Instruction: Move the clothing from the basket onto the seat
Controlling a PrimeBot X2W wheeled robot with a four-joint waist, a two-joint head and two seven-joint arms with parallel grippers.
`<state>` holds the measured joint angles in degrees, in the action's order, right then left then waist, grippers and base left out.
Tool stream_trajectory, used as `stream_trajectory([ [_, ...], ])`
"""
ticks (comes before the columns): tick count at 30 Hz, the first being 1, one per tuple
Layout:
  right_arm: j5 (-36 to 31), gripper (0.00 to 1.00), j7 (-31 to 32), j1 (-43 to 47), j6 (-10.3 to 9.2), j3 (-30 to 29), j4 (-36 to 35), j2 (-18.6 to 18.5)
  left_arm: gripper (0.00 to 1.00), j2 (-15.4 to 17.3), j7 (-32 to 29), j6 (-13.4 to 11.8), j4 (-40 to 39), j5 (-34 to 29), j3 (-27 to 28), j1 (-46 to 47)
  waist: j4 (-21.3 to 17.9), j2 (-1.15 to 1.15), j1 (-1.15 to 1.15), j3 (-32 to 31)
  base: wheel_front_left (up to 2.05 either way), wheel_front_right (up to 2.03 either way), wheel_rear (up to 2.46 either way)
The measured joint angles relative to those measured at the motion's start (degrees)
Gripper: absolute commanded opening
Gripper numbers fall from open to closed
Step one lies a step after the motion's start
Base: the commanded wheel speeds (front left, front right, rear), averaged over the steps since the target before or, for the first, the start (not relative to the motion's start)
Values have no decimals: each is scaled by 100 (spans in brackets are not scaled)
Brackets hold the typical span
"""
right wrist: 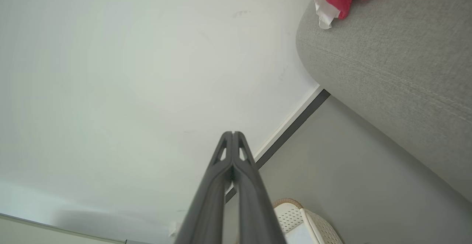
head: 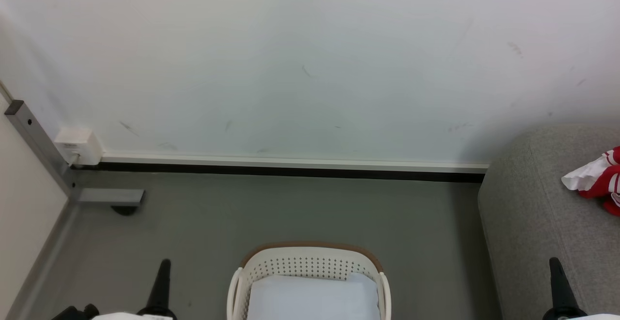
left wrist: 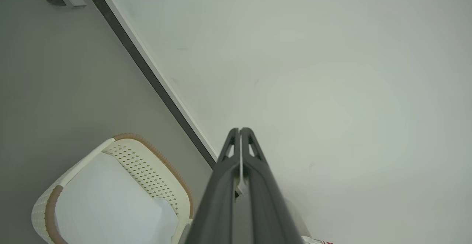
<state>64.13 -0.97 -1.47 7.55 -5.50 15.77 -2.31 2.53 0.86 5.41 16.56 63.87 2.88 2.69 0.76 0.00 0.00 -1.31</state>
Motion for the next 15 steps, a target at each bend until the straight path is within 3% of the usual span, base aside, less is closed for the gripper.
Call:
stream_trajectory([
  [15,812,0,224,-141,0,-27,-48,-8,0,2,-232,60,-65,854,100,91,-19,0,0,36,0,0,0],
])
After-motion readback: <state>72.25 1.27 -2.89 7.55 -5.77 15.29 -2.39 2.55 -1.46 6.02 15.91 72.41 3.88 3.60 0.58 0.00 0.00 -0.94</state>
